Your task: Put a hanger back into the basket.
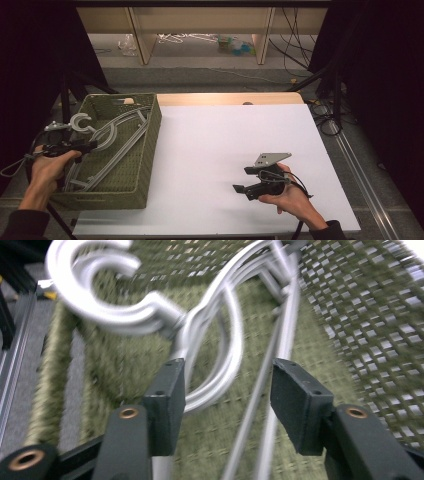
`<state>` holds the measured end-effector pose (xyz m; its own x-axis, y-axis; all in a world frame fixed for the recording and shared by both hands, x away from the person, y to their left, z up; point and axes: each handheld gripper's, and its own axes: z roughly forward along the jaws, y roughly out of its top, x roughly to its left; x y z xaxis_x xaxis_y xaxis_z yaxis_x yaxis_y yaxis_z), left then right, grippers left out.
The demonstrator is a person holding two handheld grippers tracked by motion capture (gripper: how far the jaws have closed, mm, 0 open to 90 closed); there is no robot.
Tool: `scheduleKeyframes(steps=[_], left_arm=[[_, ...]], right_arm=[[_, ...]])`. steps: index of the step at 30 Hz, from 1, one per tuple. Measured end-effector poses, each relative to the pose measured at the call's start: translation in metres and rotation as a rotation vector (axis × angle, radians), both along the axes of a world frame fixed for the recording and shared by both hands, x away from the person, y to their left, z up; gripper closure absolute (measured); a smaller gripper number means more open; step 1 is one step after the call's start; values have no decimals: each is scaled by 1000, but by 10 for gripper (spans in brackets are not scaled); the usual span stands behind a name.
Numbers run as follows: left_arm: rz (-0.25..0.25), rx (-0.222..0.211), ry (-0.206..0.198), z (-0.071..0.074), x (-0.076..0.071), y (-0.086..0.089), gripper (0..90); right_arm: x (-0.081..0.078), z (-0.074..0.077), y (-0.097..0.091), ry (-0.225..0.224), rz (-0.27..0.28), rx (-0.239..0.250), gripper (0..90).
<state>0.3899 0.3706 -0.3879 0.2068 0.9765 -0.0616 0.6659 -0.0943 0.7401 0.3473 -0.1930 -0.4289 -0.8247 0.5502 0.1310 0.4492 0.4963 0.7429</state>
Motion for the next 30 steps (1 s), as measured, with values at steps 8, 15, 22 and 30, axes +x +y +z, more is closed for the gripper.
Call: scheduleKeyframes(steps=[8, 15, 22, 30], left_arm=[[-108, -108, -131, 16, -20, -35, 362], [-211, -138, -192, 22, -42, -65, 289], [-275, -113, -232, 28, -62, -91, 248], [-323, -176, -267, 41, -88, -110, 229]], right_arm=[[0, 1, -1, -15, -13, 6, 262], [0, 2, -1, -26, -19, 9, 262], [0, 2, -1, -26, -21, 15, 262], [-1, 1, 1, -26, -12, 20, 262]])
